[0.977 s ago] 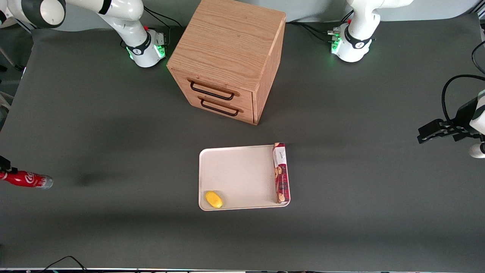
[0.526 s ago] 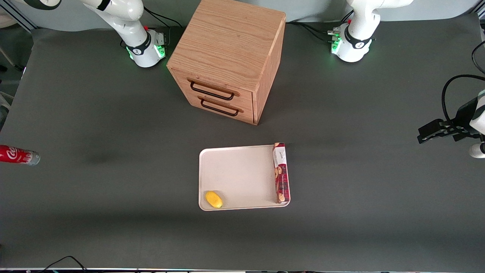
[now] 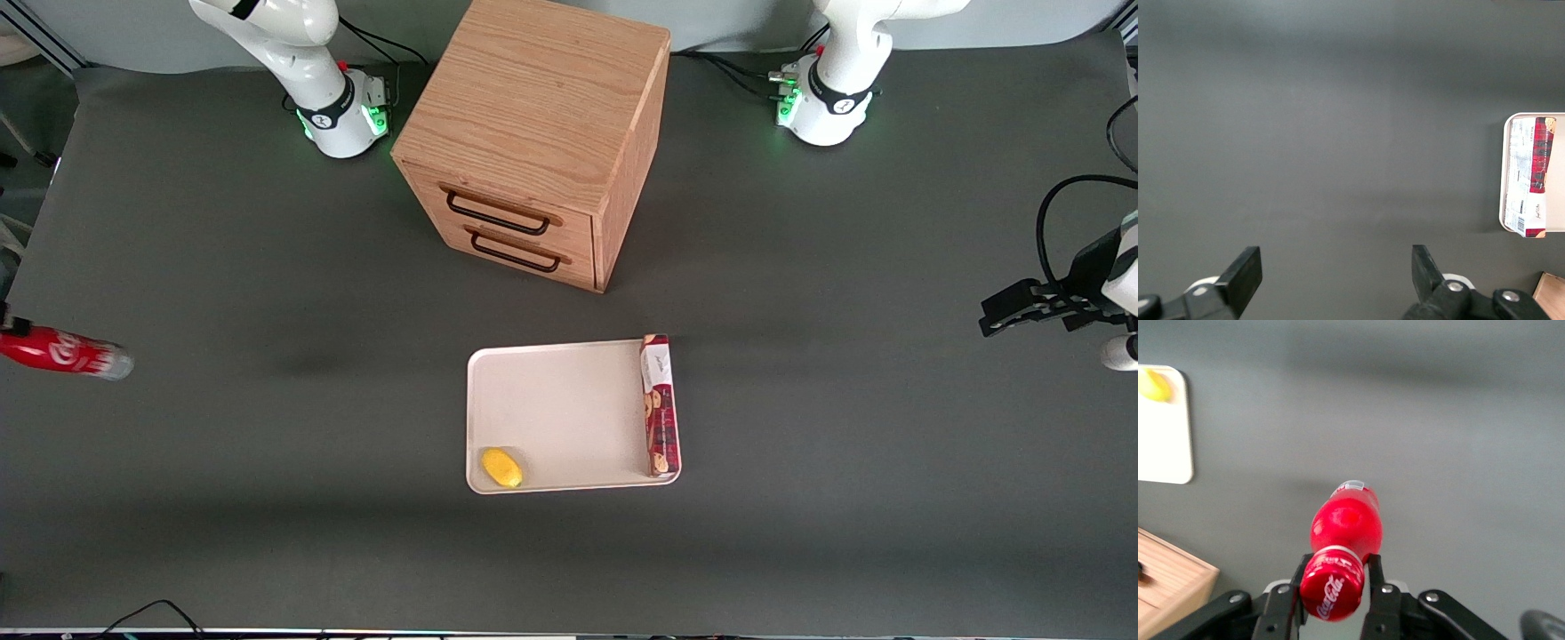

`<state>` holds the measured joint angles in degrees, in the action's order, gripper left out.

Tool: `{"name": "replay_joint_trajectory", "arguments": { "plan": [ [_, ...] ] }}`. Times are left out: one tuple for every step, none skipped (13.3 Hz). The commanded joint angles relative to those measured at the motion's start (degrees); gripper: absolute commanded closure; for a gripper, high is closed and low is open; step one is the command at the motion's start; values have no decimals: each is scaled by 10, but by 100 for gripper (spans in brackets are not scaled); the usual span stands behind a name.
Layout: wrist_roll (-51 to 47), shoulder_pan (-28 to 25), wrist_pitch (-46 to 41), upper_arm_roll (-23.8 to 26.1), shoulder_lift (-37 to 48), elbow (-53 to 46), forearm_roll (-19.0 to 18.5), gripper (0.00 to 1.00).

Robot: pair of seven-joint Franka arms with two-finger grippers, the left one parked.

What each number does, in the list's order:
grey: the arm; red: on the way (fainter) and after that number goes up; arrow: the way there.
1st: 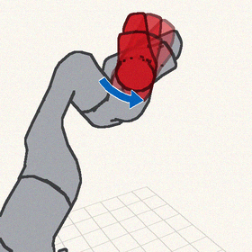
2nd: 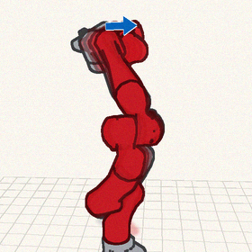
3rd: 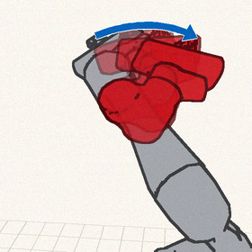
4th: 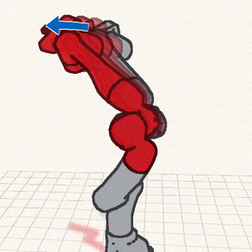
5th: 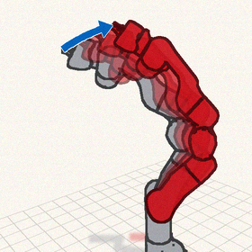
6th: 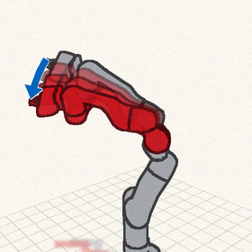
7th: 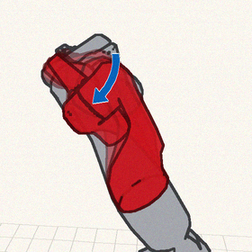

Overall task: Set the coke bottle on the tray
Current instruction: 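Lift the bottle with the right gripper off the table, then carry the held bottle over the white tray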

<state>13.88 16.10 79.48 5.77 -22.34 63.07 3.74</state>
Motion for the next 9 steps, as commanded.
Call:
{"name": "replay_joint_trajectory", "arguments": {
  "plan": [
    [-154, -2, 1, 91, 24, 24, -12, 100],
    [-205, -3, 8, 121, 25, 28, -22, 100],
    [-273, -11, 22, 161, 25, 38, -41, 100],
    [-345, -13, 40, 197, 26, 53, -55, 100],
    [-420, -13, 65, 233, 26, 77, -58, 100],
    [-485, -14, 101, 266, 28, 104, -65, 100],
    [-537, -14, 136, 294, 30, 130, -81, 100],
    [-594, -21, 171, 320, 30, 157, -94, 100],
    [-646, -35, 203, 332, 28, 179, -109, 100]
  ]
}}
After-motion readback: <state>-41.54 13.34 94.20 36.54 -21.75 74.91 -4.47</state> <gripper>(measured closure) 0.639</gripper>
